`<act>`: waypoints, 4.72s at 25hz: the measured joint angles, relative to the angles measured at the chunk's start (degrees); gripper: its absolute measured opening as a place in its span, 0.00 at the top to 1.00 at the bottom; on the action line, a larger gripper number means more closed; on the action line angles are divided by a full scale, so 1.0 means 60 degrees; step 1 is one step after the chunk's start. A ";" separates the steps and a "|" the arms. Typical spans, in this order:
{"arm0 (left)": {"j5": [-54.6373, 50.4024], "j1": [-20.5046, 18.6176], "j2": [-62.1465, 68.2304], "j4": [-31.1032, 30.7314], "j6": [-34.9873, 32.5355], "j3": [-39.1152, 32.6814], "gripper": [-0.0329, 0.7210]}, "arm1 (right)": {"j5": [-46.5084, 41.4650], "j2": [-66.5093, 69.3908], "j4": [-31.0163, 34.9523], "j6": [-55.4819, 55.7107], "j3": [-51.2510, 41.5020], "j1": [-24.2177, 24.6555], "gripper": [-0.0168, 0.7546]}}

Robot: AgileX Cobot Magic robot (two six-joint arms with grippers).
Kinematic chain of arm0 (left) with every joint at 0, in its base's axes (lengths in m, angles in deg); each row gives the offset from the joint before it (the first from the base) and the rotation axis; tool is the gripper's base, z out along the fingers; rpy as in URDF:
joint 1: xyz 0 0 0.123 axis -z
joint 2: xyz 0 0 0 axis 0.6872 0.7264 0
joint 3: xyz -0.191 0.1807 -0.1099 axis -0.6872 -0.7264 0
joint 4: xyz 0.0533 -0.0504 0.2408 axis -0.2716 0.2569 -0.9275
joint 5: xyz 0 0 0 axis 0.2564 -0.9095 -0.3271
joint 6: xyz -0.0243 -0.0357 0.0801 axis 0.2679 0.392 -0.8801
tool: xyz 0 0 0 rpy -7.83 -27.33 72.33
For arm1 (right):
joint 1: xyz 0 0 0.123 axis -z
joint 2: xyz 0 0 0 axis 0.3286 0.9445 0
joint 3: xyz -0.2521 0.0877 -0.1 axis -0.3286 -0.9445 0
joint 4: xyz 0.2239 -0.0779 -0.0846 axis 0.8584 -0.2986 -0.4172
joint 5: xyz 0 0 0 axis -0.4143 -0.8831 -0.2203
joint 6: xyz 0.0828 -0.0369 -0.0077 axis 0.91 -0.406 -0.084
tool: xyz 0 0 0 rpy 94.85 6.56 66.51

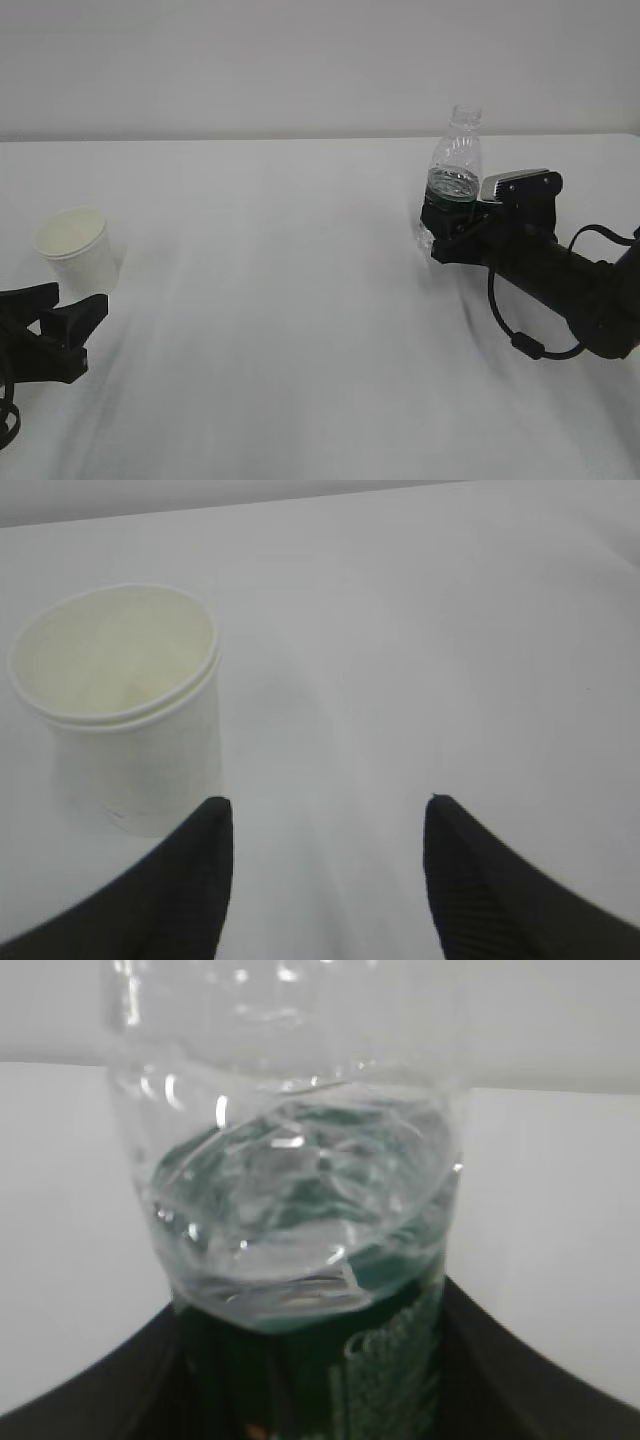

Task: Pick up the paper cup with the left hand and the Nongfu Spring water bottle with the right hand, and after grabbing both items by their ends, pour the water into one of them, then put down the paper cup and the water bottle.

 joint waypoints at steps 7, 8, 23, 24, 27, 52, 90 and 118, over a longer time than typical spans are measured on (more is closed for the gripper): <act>0.0000 0.0000 0.0000 0.0000 0.0000 0.0000 0.38 | 0.0000 -0.0931 0.0000 -0.0188 -0.0930 0.0000 0.44; 0.0000 0.0000 0.0000 0.0000 0.0000 0.0000 0.38 | 0.0000 -0.1110 0.0000 -0.0231 -0.1098 0.0000 0.44; 0.0000 0.0000 0.0000 0.0562 0.0000 0.0000 0.19 | 0.0000 -0.3312 0.0000 -0.0424 -0.3510 0.0000 0.44; 0.0000 0.0000 0.0000 0.0633 0.0000 0.0000 0.14 | 0.0000 -0.3336 0.0000 -0.0424 -0.3559 0.0000 0.44; 0.0000 0.0000 0.0000 0.0830 0.0000 0.0000 0.06 | 0.0000 -0.3359 0.0000 -0.0428 -0.3671 0.0000 0.44; 0.0000 0.0000 0.1950 0.2179 0.0000 0.1626 0.04 | 0.0000 -0.4166 -0.0237 -0.0444 -0.3759 0.0000 0.44; 0.0020 0.0000 0.3275 0.3318 0.0000 0.3132 0.04 | 0.0000 -0.4166 -0.0368 -0.0444 -0.3759 0.0000 0.45; 0.0040 -0.0328 0.3973 0.3683 0.0000 0.3980 0.07 | 0.0000 -0.4166 -0.0389 -0.0444 -0.3759 0.0000 0.45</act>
